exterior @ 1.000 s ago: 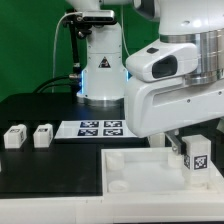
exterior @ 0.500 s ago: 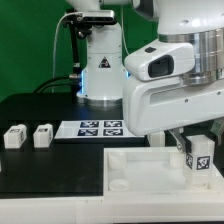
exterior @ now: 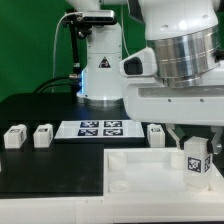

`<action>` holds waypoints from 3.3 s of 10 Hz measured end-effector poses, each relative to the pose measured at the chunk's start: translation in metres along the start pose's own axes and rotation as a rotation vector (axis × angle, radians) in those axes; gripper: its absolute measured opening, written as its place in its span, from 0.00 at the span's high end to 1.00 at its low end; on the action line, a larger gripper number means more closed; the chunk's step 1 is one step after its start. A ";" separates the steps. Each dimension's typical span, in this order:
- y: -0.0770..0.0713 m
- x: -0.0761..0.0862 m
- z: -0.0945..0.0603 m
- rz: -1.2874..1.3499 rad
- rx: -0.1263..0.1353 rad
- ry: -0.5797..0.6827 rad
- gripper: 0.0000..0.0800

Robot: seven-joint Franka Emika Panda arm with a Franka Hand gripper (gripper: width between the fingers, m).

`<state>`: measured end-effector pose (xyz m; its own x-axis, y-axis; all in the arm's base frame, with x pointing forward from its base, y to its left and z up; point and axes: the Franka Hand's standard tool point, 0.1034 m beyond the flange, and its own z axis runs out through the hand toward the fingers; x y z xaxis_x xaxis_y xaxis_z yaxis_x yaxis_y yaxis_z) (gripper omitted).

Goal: Assemble one leg

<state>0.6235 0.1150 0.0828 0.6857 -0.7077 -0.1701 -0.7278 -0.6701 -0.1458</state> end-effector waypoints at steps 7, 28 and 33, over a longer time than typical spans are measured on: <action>-0.005 0.003 0.002 0.760 0.081 -0.052 0.59; 0.002 0.016 0.007 0.086 0.017 0.019 0.62; 0.000 0.007 0.009 0.759 0.074 -0.049 0.62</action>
Offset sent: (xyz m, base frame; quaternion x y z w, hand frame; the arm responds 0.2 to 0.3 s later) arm 0.0098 -0.0178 -0.0106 0.0292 -0.0077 0.3255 0.9451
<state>0.6283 0.1116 0.0729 -0.0033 -0.9563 -0.2923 -0.9992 0.0144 -0.0360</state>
